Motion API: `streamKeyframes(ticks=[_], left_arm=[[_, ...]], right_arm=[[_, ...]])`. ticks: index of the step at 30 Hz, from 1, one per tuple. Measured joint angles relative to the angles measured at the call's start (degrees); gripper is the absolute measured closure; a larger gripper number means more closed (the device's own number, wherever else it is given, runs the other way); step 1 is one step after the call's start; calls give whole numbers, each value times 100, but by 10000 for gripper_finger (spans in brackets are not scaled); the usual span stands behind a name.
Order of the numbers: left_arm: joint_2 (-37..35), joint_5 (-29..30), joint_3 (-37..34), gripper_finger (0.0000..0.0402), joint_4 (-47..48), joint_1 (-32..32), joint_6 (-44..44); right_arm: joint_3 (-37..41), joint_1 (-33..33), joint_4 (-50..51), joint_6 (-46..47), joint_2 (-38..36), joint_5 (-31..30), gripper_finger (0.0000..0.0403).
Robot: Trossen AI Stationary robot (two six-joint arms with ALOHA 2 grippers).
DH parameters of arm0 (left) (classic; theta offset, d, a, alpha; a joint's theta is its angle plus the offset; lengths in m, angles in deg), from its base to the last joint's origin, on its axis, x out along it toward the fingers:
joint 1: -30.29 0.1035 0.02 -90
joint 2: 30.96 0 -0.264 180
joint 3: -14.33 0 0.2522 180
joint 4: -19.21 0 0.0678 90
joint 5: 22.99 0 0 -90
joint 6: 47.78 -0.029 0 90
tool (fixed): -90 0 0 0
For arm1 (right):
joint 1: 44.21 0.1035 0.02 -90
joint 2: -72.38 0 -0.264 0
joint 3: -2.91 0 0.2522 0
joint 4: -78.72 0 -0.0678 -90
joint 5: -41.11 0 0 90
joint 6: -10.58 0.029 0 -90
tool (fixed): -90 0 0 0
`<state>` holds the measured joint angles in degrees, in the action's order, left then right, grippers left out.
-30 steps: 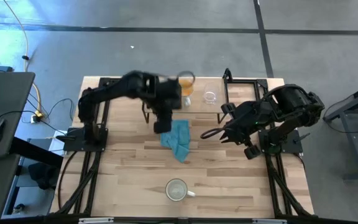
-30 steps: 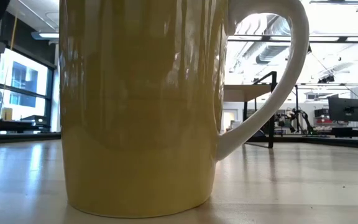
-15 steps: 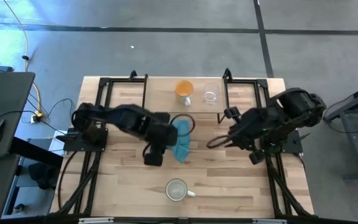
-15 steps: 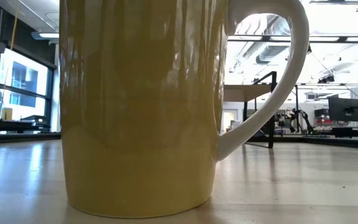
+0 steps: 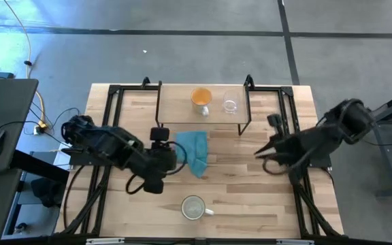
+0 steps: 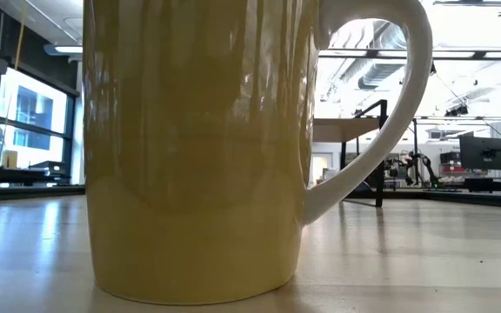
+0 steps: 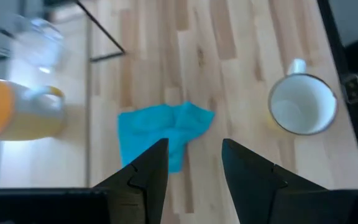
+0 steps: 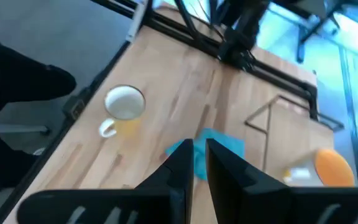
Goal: Stack small to large cups/mugs on shelf
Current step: Put the yellow mug on the shelf
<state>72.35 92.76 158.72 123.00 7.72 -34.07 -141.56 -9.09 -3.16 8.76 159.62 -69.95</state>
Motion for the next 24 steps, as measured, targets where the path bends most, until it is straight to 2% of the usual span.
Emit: streamKeyframes(ticks=[4, 9, 18, 24], left_arm=[[-106, 684, 0, 263, -1, -276, 138], [-191, 1287, 0, 263, -4, -428, 205], [-210, 1452, -3, 263, -223, -450, 444], [-224, 1432, -647, 263, -352, -445, 963]], right_arm=[[1110, 161, -1006, -449, -324, 200, 370], [3011, 154, -2380, -570, -1322, 6, 370], [6394, 154, -5065, -683, -3853, -335, 370], [7915, 158, -6535, -987, -5135, -426, 370]])
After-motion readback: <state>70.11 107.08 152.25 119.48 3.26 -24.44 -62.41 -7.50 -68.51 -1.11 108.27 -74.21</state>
